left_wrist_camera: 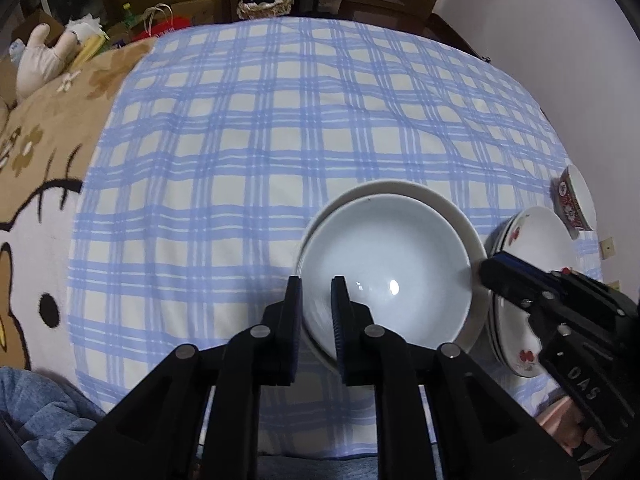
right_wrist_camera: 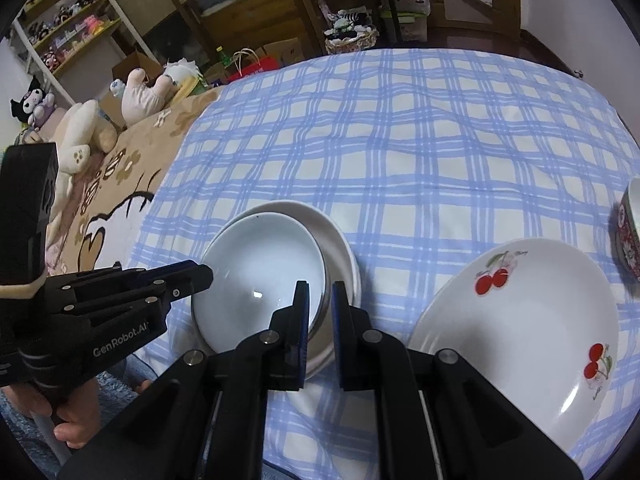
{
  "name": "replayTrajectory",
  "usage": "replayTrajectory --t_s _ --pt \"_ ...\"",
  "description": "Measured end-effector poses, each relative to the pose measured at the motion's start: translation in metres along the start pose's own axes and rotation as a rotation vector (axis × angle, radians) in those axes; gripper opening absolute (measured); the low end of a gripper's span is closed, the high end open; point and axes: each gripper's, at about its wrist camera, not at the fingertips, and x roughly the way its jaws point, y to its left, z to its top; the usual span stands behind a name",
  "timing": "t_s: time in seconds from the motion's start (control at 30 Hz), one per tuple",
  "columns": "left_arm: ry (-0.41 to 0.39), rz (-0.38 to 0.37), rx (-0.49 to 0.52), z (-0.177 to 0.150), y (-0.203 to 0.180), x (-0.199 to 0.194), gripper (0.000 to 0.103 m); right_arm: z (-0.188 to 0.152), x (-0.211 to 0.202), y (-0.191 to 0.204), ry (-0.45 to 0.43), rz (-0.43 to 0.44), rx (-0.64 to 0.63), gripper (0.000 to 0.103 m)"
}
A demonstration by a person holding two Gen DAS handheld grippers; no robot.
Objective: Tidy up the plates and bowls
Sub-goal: 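Lower the second bowl into the large white bowl with both tools, then open both tools and move them to the bowl with the red character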
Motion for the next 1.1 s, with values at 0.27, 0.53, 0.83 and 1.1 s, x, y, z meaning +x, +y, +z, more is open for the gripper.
replayTrajectory --t_s 0.27,0.53,0.83,1.1 --pt "-0.037 -0.002 0.042 -0.001 -0.012 -0.015 0.019 -0.002 -0.025 -0.014 -0.039 -0.025 0.016 0.012" --pt "-0.052 -0.032 0.105 0.004 -0.048 -0.027 0.019 -0.002 -0.061 -0.053 -0.11 -0.104 0.068 0.045" --pt "-0.093 -0.024 0.202 0.024 -0.109 -0.032 0.065 -0.006 -0.095 -0.119 -0.188 -0.153 0.204 0.088" --pt "-0.094 -0.067 0.247 0.046 -0.157 -0.017 0.084 -0.016 -0.117 -0.172 -0.264 -0.209 0.317 0.099"
